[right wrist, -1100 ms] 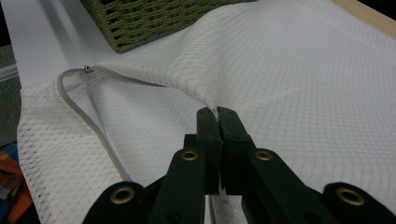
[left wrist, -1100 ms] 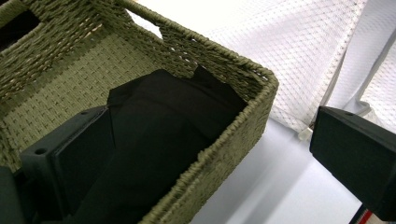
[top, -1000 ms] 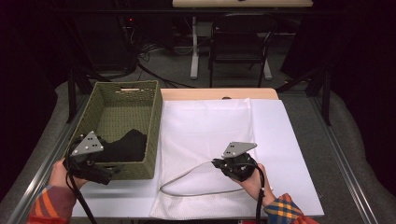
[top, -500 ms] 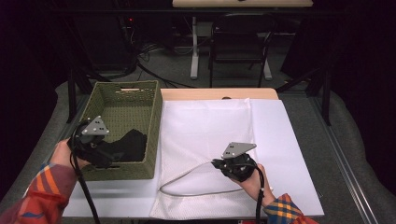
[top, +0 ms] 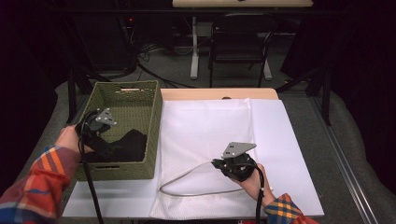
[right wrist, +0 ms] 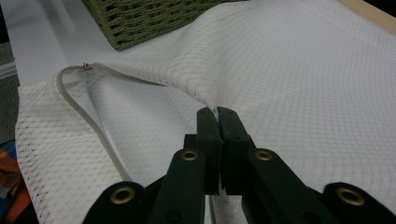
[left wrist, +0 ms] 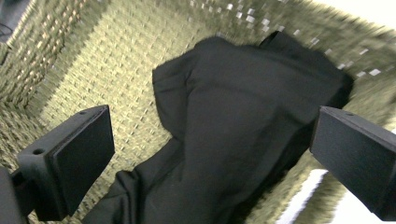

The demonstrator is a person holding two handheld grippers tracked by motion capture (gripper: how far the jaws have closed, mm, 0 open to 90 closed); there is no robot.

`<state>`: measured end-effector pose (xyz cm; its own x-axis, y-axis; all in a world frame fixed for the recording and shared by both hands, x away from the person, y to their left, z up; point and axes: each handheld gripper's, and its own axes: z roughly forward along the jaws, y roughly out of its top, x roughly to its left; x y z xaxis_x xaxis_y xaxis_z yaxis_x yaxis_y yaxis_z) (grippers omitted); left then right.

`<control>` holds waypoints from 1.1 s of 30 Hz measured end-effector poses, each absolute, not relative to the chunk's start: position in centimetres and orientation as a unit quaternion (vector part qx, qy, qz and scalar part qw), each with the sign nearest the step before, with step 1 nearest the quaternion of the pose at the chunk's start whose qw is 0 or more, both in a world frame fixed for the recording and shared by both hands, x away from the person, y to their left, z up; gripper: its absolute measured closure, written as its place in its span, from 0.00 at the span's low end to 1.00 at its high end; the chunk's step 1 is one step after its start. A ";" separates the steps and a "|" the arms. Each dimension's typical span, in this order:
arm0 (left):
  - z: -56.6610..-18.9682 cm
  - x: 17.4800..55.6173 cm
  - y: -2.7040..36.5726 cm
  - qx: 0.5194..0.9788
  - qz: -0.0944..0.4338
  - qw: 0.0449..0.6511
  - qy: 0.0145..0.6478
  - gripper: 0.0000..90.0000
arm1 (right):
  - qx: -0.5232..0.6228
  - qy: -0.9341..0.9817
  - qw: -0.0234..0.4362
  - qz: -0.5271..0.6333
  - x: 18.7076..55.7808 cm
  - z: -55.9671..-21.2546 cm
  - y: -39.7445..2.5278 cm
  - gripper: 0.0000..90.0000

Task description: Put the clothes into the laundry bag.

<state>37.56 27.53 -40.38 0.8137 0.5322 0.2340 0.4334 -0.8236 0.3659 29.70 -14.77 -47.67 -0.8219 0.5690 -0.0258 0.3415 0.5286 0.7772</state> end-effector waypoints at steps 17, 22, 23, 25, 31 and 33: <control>-43.7 40.9 26.1 0.968 0.107 0.055 0.221 0.00 | 0.264 0.863 0.141 0.407 29.7 -47.7 -14.8 0.98; -44.9 41.4 25.9 0.971 0.092 0.040 0.218 0.00 | 0.264 0.863 0.141 0.407 29.7 -47.7 -14.8 0.98; -44.9 41.4 25.9 0.971 0.092 0.040 0.218 0.00 | 0.264 0.863 0.141 0.407 29.7 -47.7 -14.9 0.98; -45.7 41.7 25.8 0.973 0.076 0.027 0.215 0.00 | 0.264 0.863 0.142 0.406 29.8 -47.7 -14.9 0.98; -46.6 42.1 25.8 0.975 0.055 0.015 0.214 0.02 | 0.265 0.863 0.142 0.405 29.8 -47.8 -14.9 0.98; -46.8 42.1 25.7 0.976 0.055 0.013 0.209 0.03 | 0.264 0.864 0.142 0.405 29.8 -47.8 -14.9 0.98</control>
<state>42.09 25.66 -46.82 0.9068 0.4092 0.1015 0.4063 -0.9125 0.0486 29.82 -14.89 -47.78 -0.8201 0.5714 -0.0301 0.3420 0.5318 0.7747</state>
